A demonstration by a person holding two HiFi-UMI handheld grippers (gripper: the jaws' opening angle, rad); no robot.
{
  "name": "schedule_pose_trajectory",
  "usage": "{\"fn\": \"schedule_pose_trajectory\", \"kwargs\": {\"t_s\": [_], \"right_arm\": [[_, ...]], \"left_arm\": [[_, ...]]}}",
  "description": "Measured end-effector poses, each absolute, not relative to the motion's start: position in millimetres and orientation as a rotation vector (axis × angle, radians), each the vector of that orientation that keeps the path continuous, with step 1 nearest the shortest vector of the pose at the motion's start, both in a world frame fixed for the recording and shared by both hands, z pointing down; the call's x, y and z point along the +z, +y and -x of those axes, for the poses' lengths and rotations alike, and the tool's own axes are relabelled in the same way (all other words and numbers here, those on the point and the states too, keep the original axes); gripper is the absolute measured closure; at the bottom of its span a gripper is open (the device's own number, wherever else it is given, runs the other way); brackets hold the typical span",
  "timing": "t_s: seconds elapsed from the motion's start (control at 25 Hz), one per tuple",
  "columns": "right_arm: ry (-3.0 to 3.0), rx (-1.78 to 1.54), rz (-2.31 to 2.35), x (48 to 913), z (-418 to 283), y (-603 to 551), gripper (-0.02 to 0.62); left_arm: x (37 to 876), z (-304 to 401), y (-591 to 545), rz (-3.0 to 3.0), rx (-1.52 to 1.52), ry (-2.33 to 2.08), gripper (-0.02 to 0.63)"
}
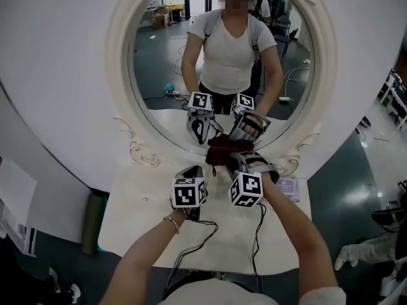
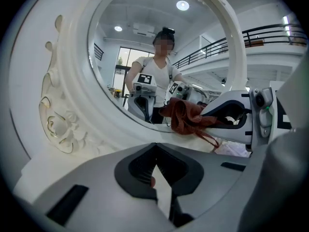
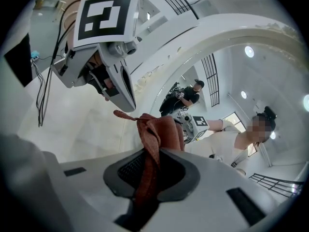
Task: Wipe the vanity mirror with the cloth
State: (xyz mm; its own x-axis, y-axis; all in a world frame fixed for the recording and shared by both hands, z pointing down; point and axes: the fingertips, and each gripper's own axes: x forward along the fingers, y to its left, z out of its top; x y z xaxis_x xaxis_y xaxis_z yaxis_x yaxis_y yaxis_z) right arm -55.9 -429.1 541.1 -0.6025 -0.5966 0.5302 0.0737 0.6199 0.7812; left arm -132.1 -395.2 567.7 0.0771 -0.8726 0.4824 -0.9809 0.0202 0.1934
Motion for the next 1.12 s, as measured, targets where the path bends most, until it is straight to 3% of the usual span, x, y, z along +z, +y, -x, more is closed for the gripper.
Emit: {"fn": "schedule_pose_trajectory", "kwargs": {"t_s": [0.72,1.12], "right_arm": [[-2.348,-0.801,-0.639,476,61,-406,0.534],[-2.858,-0.293,-0.845,410,30,-352,0.532]], "left_arm": [[485,128,-356,-2.07,0.162,-1.99,0.603],[434,114,-276,-2.154,-0.166,-1.918,0.603]]}}
